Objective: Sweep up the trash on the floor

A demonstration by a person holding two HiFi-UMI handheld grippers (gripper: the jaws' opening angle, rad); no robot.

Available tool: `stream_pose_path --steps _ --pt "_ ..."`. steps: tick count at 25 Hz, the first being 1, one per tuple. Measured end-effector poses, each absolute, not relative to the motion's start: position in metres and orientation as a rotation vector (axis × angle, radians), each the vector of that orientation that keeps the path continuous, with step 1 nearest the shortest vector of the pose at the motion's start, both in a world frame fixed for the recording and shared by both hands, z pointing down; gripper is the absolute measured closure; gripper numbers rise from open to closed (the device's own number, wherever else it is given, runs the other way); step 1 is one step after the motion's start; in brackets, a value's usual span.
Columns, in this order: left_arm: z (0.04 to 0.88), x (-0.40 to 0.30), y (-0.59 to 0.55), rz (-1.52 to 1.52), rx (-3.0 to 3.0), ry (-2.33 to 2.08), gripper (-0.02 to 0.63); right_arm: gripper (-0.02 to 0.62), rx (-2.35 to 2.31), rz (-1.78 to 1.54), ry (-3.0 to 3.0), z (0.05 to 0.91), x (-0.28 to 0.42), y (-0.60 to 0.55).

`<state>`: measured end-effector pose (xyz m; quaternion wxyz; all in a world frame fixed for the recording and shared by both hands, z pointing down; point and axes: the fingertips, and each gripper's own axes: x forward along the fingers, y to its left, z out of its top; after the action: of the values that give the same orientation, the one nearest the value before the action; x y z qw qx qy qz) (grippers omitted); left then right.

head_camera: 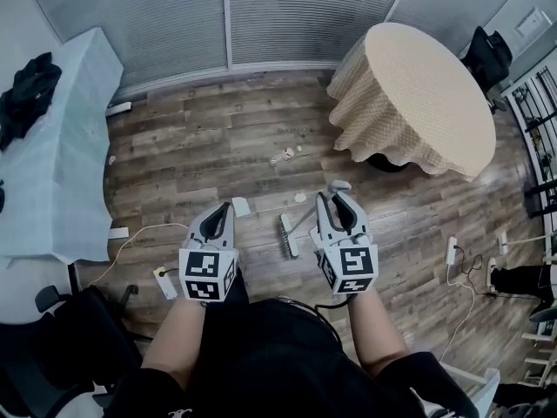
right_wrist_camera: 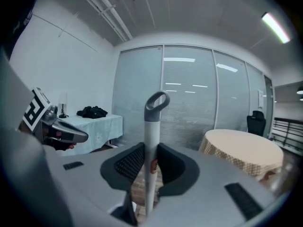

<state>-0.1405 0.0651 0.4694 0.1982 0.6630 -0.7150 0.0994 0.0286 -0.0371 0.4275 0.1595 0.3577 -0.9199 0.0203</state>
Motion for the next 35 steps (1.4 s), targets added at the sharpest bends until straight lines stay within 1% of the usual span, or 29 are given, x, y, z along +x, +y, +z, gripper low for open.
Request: stream_pose_path --steps 3,8,12,18,27,32,35 --pt "0.481 -0.186 0.045 0.289 1.870 -1.936 0.612 0.500 1.083 0.093 -2.585 0.427 -0.006 -0.051" --pt "0.492 -0.266 0.025 0.249 1.844 -1.905 0.612 0.500 1.055 0.095 -2.562 0.431 -0.081 -0.056" --pt "0.493 -0.305 0.011 0.267 1.854 -1.906 0.612 0.499 0.989 0.102 -2.581 0.437 -0.126 -0.051" --pt "0.509 -0.343 0.003 0.300 1.748 -1.963 0.612 0.499 0.907 0.170 -2.615 0.455 -0.180 -0.061" --pt "0.524 -0.368 0.010 0.303 1.656 -1.944 0.612 0.497 0.800 0.253 -2.622 0.490 -0.251 -0.072" --pt "0.521 -0.368 0.005 0.271 1.656 -1.922 0.612 0.497 0.824 0.314 -2.524 0.544 -0.250 -0.085" --pt "0.519 -0.367 0.007 0.275 1.664 -1.913 0.612 0.493 0.871 0.260 -2.497 0.557 -0.236 -0.090"
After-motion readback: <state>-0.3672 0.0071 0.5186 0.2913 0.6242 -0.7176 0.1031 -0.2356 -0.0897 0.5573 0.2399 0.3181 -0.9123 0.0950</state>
